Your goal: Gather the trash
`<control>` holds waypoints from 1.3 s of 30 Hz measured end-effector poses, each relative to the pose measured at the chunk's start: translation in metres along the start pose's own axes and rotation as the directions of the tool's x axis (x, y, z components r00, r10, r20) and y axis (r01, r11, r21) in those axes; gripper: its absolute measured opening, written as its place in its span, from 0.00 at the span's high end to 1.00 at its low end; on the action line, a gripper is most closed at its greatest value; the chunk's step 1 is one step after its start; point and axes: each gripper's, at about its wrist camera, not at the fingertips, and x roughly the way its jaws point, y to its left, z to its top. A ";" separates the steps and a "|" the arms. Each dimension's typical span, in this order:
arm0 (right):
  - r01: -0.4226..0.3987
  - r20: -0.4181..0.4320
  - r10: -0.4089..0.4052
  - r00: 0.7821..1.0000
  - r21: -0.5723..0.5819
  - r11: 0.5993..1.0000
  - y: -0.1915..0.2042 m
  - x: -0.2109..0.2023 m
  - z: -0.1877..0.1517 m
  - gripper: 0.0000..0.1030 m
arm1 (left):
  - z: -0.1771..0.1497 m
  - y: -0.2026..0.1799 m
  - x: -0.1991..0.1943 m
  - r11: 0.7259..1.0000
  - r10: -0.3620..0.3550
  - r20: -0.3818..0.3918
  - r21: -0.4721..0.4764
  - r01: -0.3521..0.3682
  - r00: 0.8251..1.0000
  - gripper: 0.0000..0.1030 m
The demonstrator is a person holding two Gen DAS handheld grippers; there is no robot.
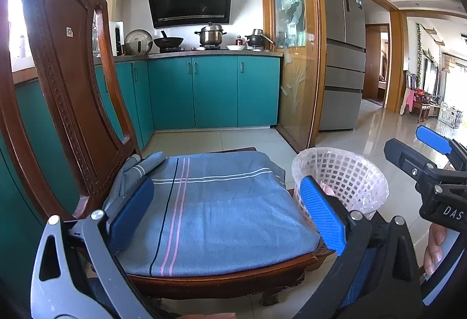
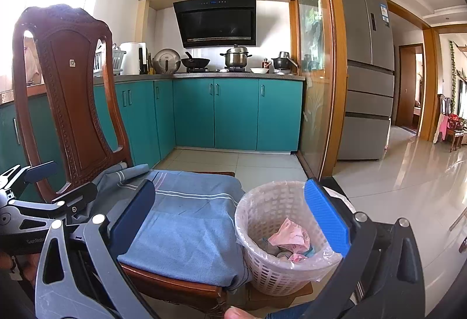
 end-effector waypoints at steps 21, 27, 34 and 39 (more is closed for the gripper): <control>-0.014 -0.022 0.014 1.000 -0.003 1.000 0.003 0.005 -0.002 0.03 | -0.005 0.004 0.007 1.000 0.002 -0.029 -0.015 -0.002 1.000 0.03; -0.015 -0.032 0.015 0.999 -0.001 1.000 0.002 0.007 -0.004 0.03 | -0.006 0.005 0.009 1.000 -0.001 -0.035 -0.018 0.001 0.999 0.03; -0.018 -0.046 0.018 0.999 0.003 1.000 0.001 0.011 -0.004 0.03 | -0.009 0.013 0.015 0.998 -0.004 -0.070 -0.070 0.000 0.998 0.03; -0.020 -0.062 0.021 0.998 0.004 1.000 0.001 0.013 -0.006 0.03 | -0.016 0.014 0.026 0.996 0.022 -0.127 -0.078 -0.032 0.992 0.03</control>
